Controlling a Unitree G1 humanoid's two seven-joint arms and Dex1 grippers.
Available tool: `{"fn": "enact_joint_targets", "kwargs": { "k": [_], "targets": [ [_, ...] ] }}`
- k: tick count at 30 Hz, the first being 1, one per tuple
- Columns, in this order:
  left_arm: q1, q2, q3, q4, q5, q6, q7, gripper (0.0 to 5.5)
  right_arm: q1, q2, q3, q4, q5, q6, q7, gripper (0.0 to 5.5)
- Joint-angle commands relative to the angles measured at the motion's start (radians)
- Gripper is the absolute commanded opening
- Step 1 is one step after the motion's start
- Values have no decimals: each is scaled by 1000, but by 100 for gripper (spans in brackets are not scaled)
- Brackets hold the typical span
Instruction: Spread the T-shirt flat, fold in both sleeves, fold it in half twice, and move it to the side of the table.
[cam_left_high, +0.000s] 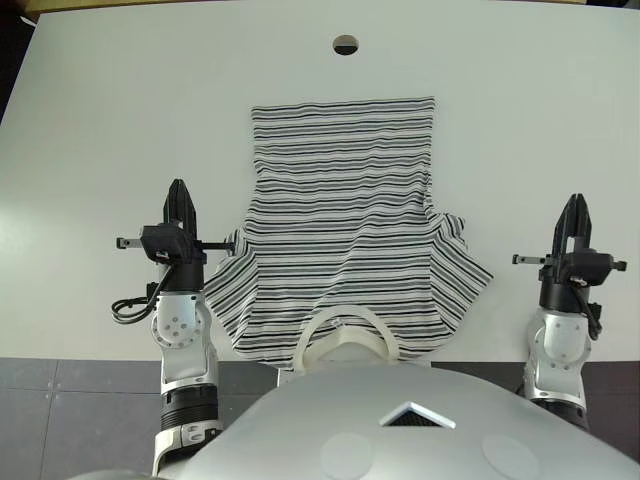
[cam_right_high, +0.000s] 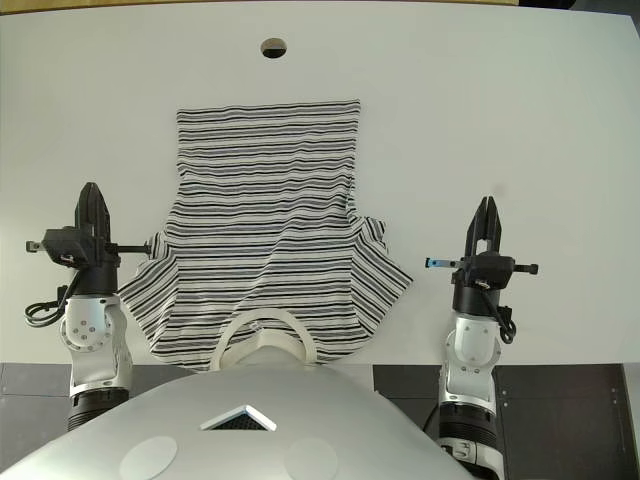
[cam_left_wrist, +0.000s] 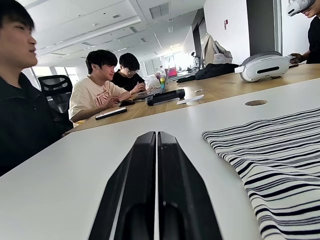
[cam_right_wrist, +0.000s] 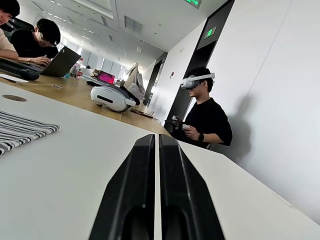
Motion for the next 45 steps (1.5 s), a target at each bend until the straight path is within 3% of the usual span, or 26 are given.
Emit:
{"fn": "enact_joint_targets", "kwargs": {
  "k": [1,13,18,22,30,38,45],
  "targets": [
    [6,0,-1,-15,3,9,0,10,5,-7,-4,-3,10,3,15,13],
    [-1,-8,-3,-11,-9,24,1,10,-5,-15,-1,12,30,6,41,13],
    [-18,22,2,-15,-139,109,-88,10,39,-124,203,-84,141,101,331,13],
    [7,129,10,-61,-150,244,-184,10,50,-247,290,-295,139,252,490,13],
    [91,388,12,-186,-176,456,-458,10,63,-394,350,-390,-81,387,602,13],
    [227,480,120,-297,-331,527,-669,10,157,-522,303,-374,-172,439,634,13],
    [306,499,141,-283,-325,516,-776,104,207,-590,261,-405,-161,465,665,10]
  ]
}}
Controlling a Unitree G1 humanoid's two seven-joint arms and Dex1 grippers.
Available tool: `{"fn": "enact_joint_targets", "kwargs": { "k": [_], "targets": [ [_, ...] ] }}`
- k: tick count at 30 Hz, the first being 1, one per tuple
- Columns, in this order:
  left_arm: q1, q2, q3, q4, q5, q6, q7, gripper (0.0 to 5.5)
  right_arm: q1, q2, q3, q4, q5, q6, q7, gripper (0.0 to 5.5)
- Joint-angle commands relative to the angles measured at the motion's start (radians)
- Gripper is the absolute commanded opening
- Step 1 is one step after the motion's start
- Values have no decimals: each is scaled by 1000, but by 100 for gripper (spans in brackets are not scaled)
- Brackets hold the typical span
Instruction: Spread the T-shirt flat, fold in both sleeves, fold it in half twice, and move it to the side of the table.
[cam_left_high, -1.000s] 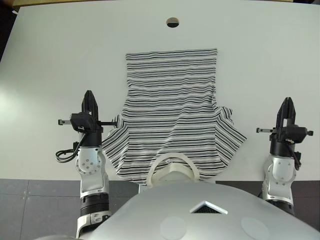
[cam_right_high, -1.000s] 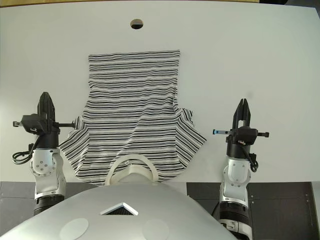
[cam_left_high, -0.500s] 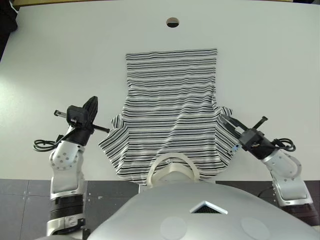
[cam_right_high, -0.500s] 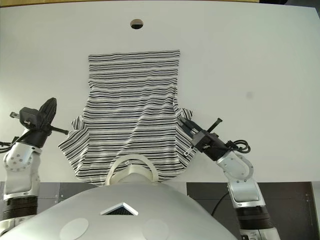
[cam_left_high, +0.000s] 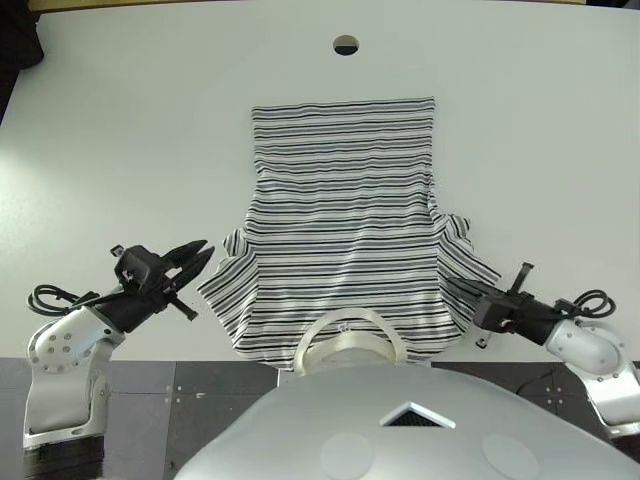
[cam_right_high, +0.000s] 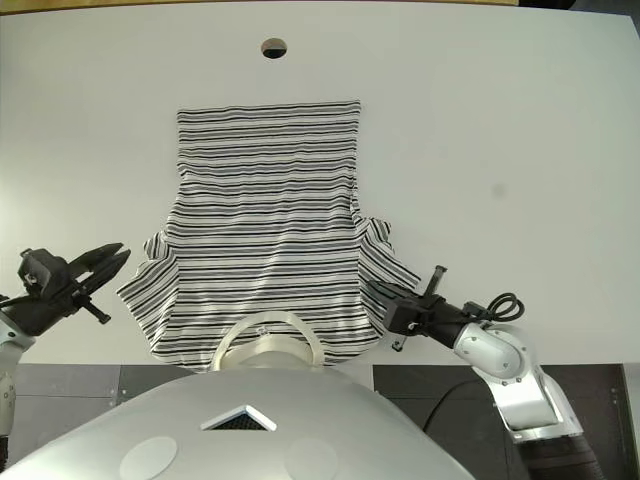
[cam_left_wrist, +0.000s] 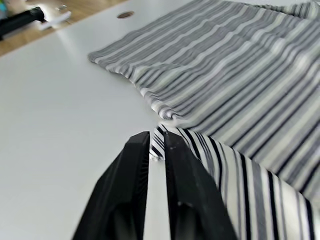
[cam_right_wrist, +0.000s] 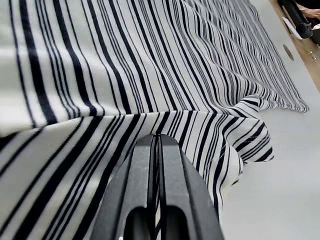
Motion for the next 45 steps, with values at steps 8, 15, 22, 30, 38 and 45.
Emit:
{"fn": "enact_joint_targets", "kwargs": {
  "k": [8,15,22,30,38,45],
  "targets": [
    [22,43,33,55,1,30,-81,203,31,-42,-25,-20,28,44,40,10],
    [4,72,-31,159,108,65,-70,203,36,-37,-36,-28,36,36,35,10],
    [4,89,-79,204,164,49,-67,157,14,-31,-82,-23,63,14,19,10],
    [20,101,-92,216,183,21,-58,38,0,-15,-98,-24,67,2,7,10],
    [1,76,-30,146,41,6,-90,12,-34,6,-126,-23,79,-22,-34,10],
    [-61,33,-72,-17,-115,79,-131,12,-69,16,-108,5,74,-37,-36,10]
  ]
}}
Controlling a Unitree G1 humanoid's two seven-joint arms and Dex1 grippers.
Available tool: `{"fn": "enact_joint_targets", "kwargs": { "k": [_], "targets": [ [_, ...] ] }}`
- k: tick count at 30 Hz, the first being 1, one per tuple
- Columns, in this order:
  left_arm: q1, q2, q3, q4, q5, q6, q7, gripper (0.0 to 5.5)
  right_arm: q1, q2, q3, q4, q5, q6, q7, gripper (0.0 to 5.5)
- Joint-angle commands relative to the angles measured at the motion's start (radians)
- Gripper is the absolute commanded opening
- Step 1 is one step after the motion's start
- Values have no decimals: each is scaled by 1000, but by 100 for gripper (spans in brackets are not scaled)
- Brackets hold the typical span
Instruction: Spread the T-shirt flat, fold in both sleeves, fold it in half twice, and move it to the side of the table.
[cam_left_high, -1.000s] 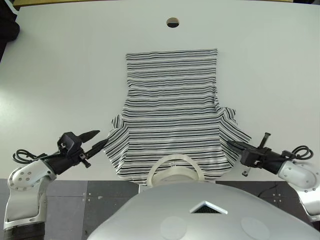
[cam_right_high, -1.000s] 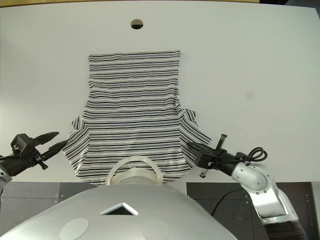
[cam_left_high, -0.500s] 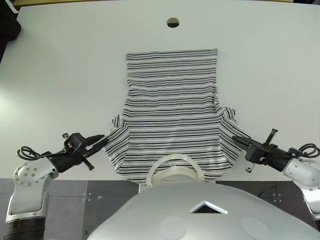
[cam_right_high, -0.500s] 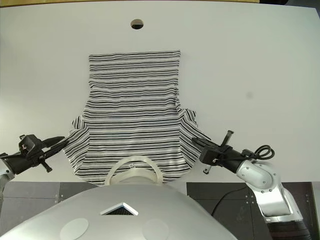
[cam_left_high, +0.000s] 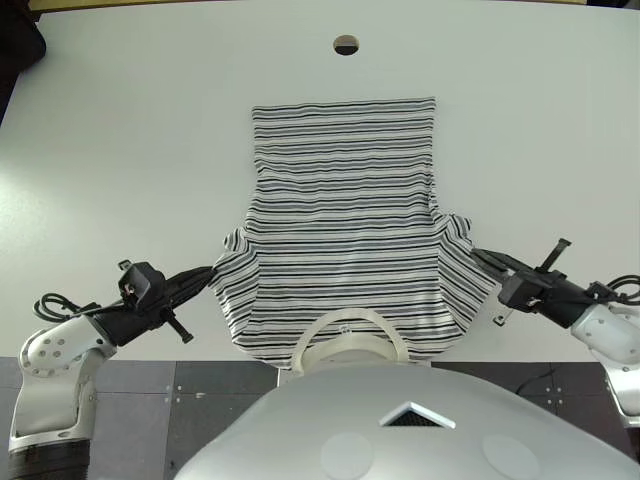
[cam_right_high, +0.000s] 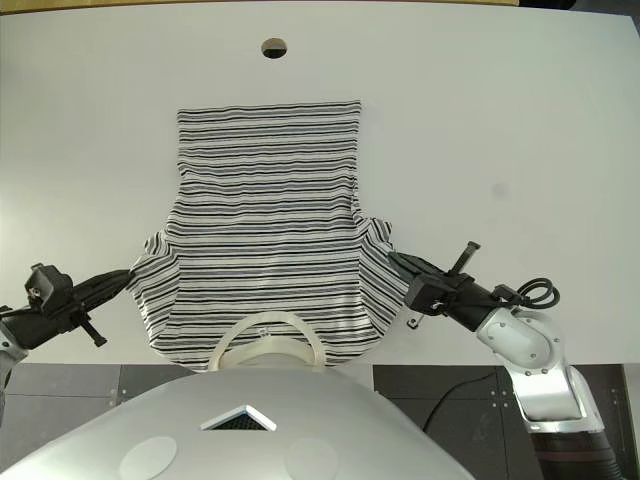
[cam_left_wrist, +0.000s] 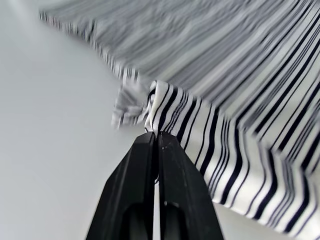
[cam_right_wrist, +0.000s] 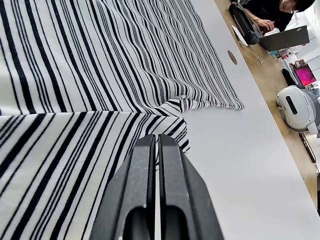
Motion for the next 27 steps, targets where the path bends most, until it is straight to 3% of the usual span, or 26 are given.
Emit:
{"fn": "enact_joint_targets", "kwargs": {
  "k": [1,9,12,21,24,27],
  "targets": [
    [-62,-27,-89,-62,1,45,-2,12,-22,8,3,24,-5,-21,-5,10],
    [-221,-98,-301,-130,71,108,45,12,-23,30,-4,66,-6,-43,-34,10],
    [-242,-129,-375,-132,113,116,68,12,-40,96,-47,53,120,50,-67,10],
    [-231,-135,-484,-82,235,114,108,158,65,154,-116,-117,630,477,31,177],
    [-217,-137,-465,-92,216,103,111,176,123,142,-115,-148,646,528,63,227],
    [-194,-140,-428,-128,175,90,116,176,153,123,-119,-142,609,546,85,232]
  ]
}}
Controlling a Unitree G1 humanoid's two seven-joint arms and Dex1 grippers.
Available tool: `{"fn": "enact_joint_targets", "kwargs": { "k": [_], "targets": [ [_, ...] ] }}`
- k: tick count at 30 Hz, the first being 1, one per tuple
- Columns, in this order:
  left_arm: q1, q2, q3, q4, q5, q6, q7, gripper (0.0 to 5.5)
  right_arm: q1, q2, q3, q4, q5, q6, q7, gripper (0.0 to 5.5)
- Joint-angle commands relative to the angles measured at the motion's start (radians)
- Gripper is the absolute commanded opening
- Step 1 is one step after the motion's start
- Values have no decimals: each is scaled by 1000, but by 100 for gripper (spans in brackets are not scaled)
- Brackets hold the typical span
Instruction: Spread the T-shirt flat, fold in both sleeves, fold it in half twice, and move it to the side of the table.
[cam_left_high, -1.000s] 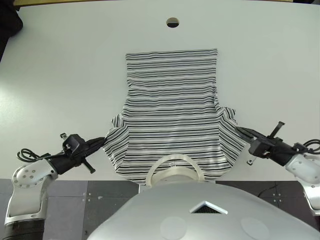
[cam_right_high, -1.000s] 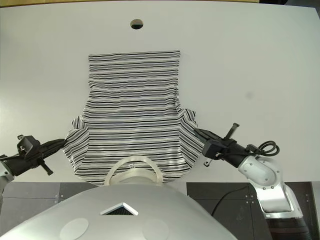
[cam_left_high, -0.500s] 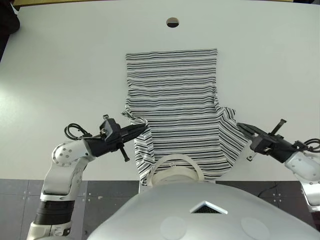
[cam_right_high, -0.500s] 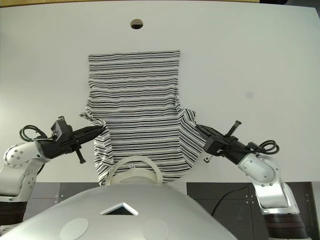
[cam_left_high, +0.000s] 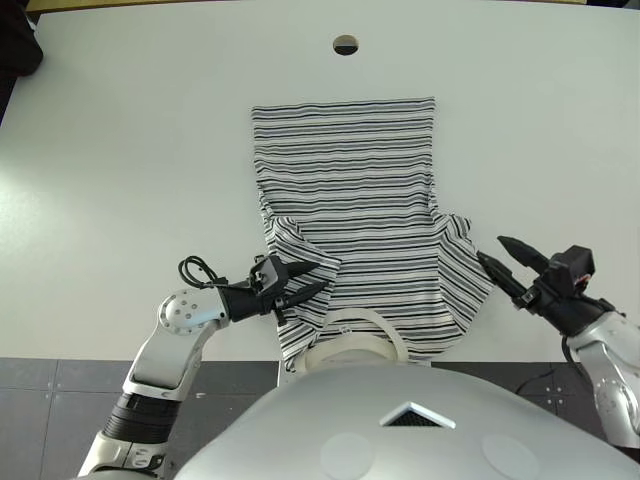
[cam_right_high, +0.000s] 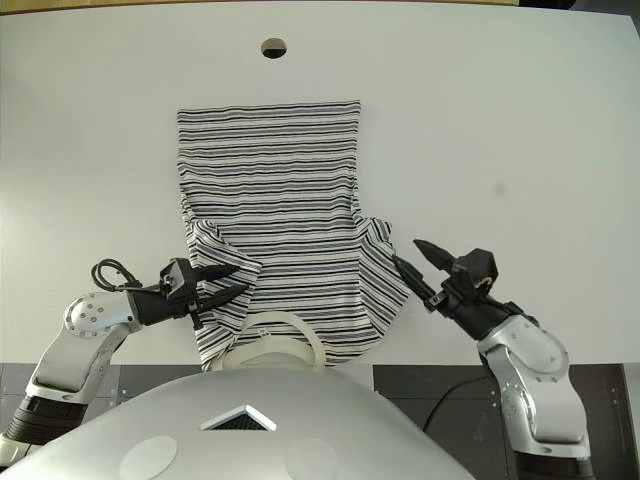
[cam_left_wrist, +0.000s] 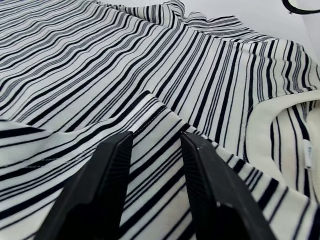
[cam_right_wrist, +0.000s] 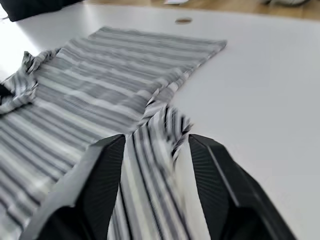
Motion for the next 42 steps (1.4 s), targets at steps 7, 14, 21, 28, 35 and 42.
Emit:
{"fn": "enact_joint_targets", "kwargs": {
  "k": [7,14,21,28,35,42],
  "targets": [
    [42,-34,106,-114,-112,-46,29,176,27,-32,-50,80,-84,44,32,232],
    [71,-46,117,-134,-132,-69,28,176,-1,-33,5,138,-86,109,84,198],
    [96,-53,139,-96,-96,-102,71,176,5,-48,36,134,-110,116,116,40],
    [115,-50,139,-32,-34,-137,98,107,-32,-51,-15,31,-64,104,121,10],
    [165,-23,139,-37,-15,-168,71,13,-93,-78,35,-145,-62,178,126,10],
    [156,-34,147,-47,-16,-179,92,13,-283,-78,259,-120,-159,231,153,10]
  ]
}}
